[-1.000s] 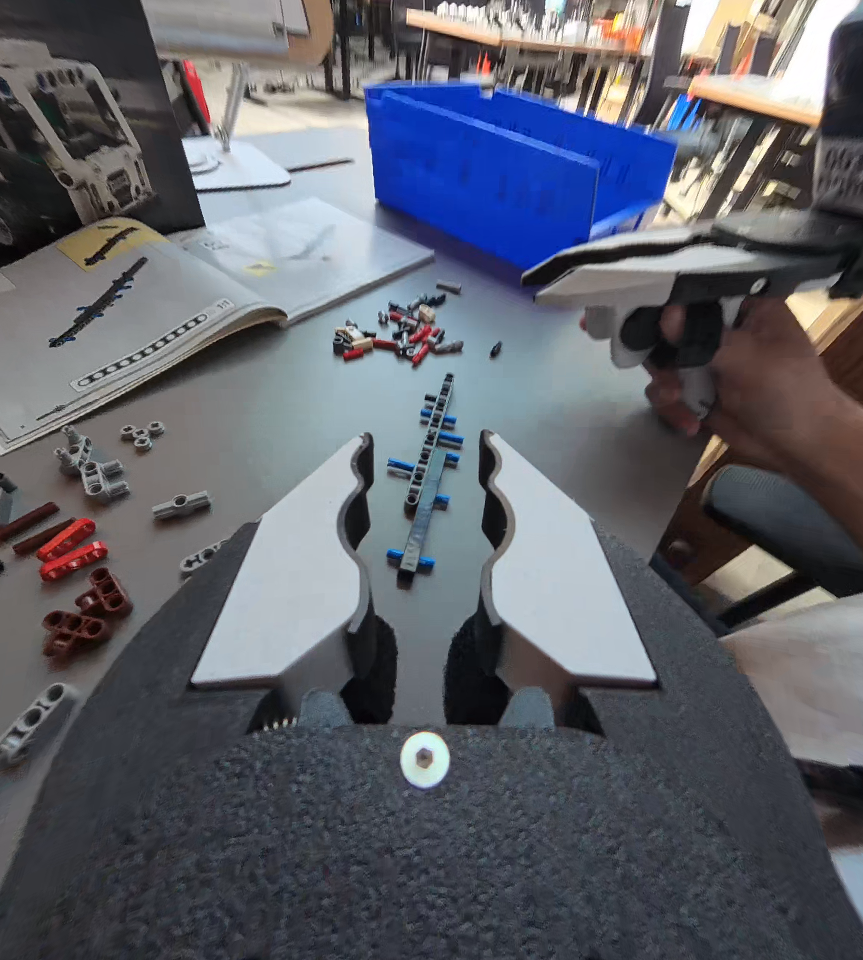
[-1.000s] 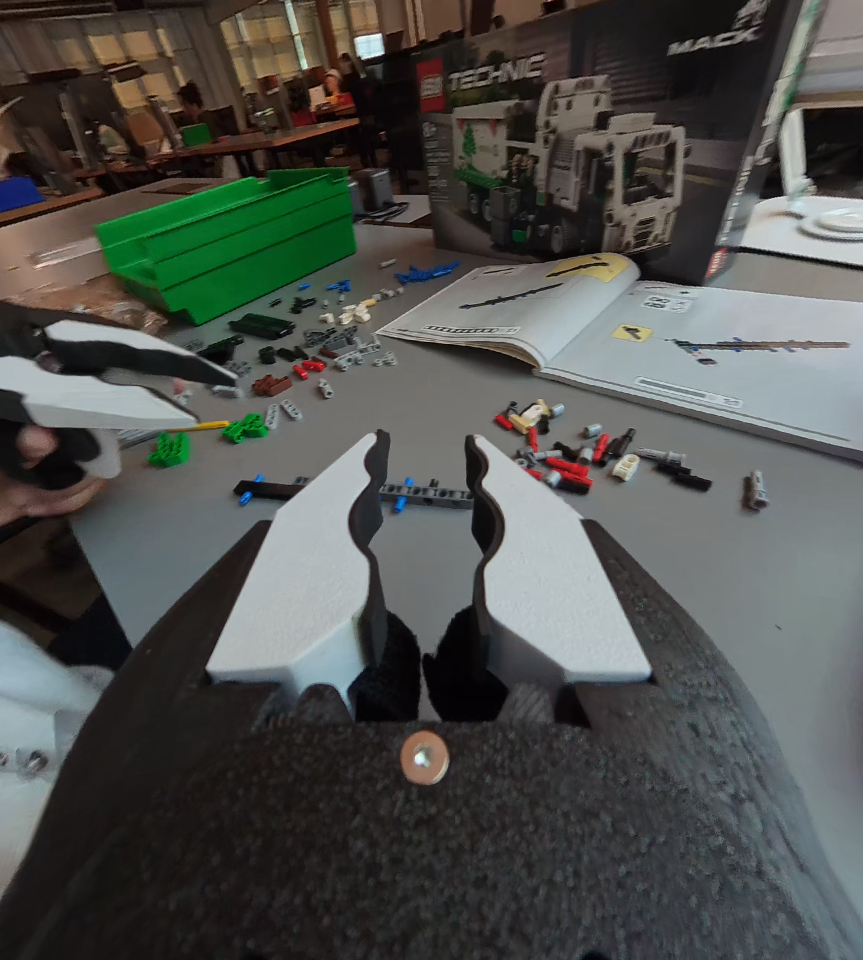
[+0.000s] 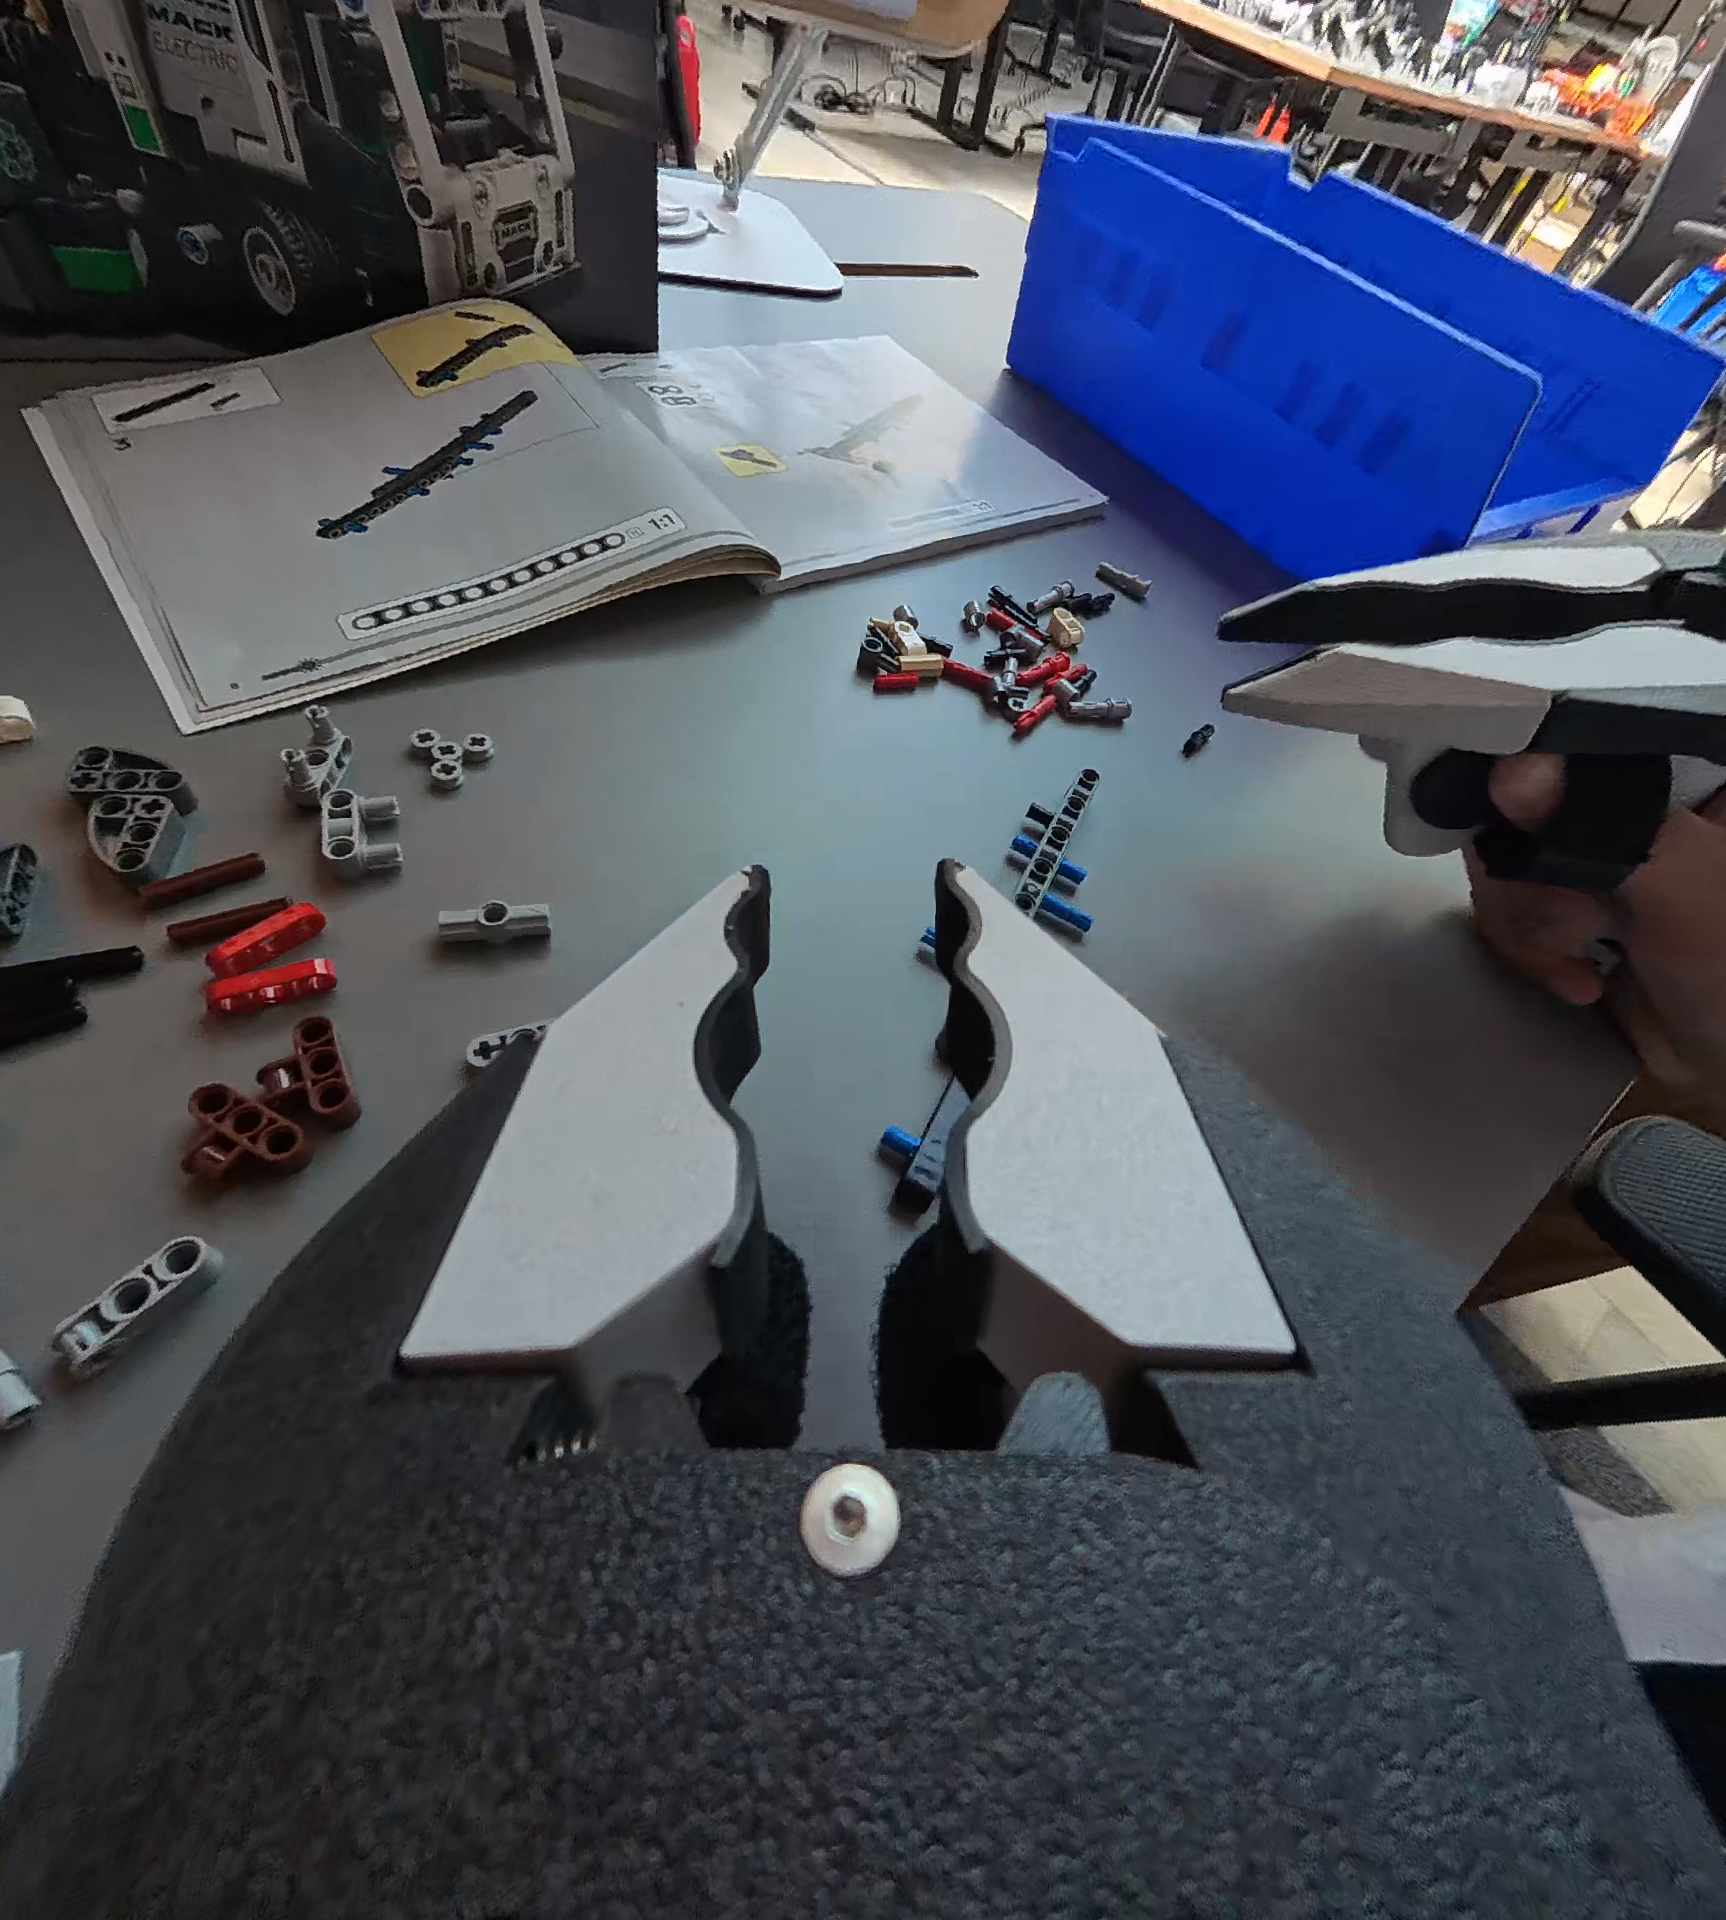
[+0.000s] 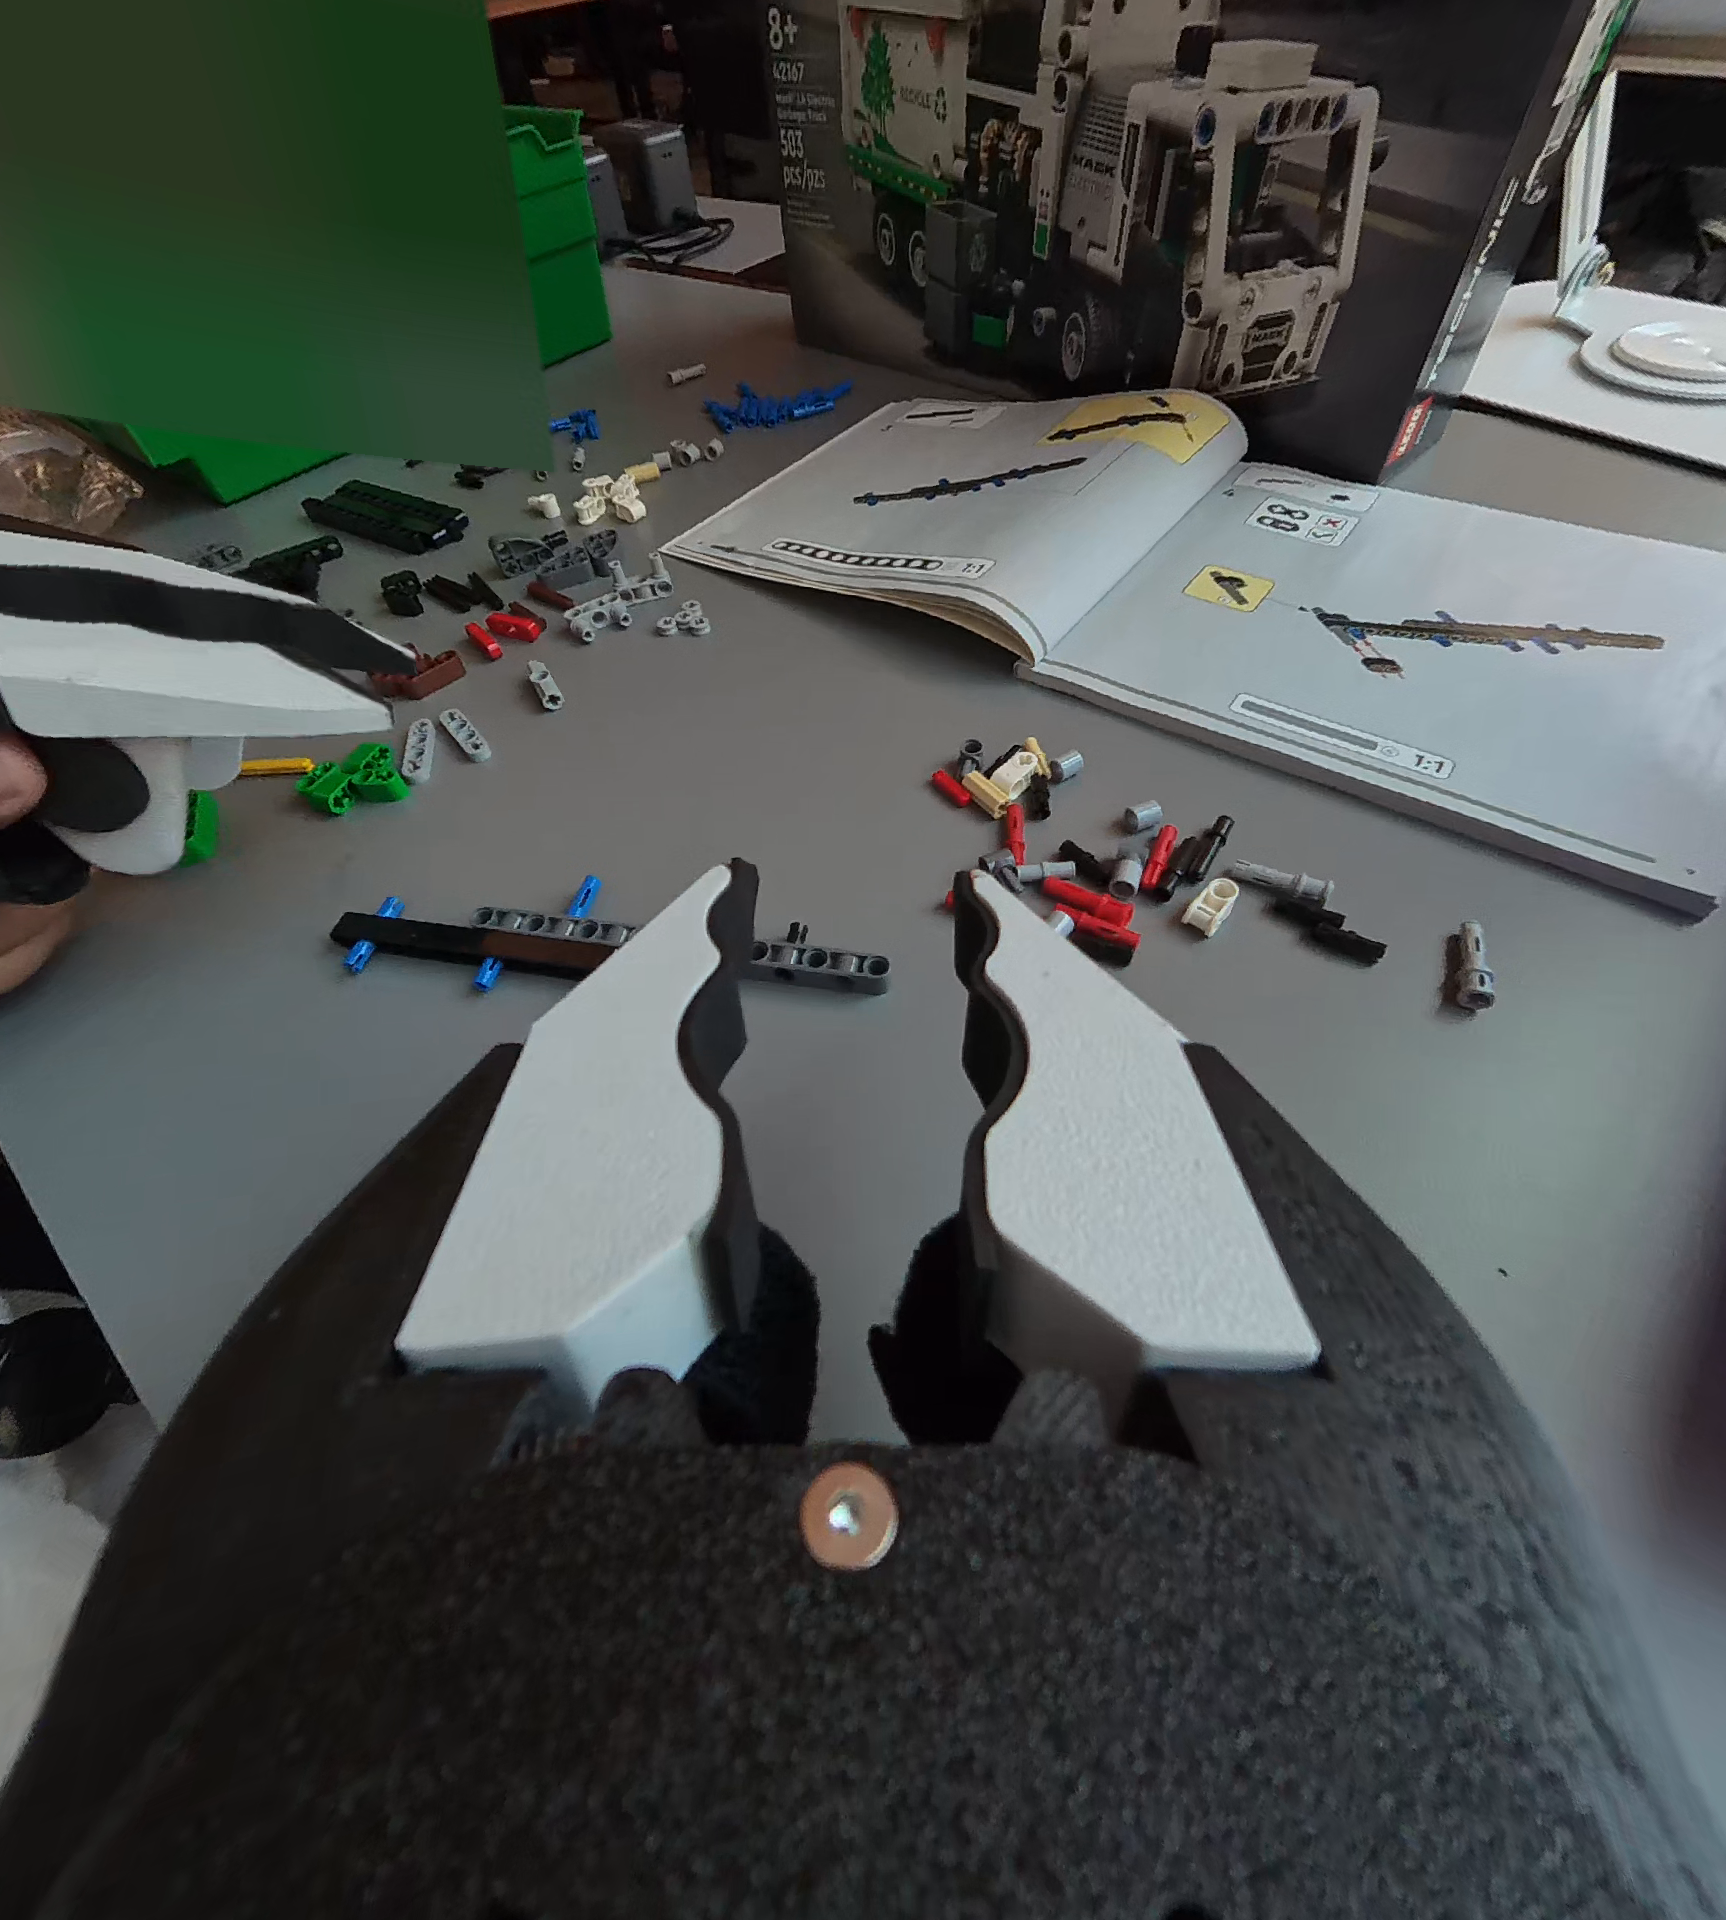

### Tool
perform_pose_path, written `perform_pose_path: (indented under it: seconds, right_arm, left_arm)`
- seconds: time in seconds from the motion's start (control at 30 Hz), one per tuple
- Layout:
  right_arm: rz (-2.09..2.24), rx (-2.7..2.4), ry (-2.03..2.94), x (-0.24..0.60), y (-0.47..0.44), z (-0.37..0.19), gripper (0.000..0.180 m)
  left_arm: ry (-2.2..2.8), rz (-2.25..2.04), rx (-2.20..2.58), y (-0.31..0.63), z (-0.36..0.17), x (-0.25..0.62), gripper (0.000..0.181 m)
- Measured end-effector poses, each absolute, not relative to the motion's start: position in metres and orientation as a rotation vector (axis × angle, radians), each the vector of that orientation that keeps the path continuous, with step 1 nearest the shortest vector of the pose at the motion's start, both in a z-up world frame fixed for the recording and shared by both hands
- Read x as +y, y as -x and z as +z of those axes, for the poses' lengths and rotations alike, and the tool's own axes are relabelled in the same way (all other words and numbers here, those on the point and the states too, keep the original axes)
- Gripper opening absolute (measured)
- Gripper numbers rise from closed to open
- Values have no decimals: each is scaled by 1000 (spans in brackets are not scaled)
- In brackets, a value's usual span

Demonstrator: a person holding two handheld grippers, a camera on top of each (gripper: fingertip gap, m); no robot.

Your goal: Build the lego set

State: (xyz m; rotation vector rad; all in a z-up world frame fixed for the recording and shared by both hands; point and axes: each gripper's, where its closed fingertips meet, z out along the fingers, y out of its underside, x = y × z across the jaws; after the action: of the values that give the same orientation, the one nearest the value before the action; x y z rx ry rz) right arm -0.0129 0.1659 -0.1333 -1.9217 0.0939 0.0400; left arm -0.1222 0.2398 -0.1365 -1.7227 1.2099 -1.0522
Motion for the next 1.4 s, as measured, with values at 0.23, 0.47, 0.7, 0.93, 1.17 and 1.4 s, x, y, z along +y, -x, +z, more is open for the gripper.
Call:
perform_pose_path:
  seconds: [0.23,0.47,0.7,0.93,1.17,1.4]
  right_arm:
    - [-26,35,1959,168,19,-138,35]
    - [-41,31,1963,168,18,-139,35]
    - [-25,40,1948,167,18,-137,35]
    - [59,110,1911,165,11,-132,36]
    - [43,101,1928,166,12,-134,36]
    - [40,99,1923,166,12,-134,35]
  left_arm:
    - [1738,-985,1252,119,-144,239,31]
    - [1751,-1038,1213,121,-141,241,31]
    - [1733,-1023,1234,120,-141,239,31]
    - [1747,-1063,1218,121,-140,240,31]
    - [1738,-1041,1244,120,-142,237,31]
    - [1742,-1029,1254,119,-143,237,31]
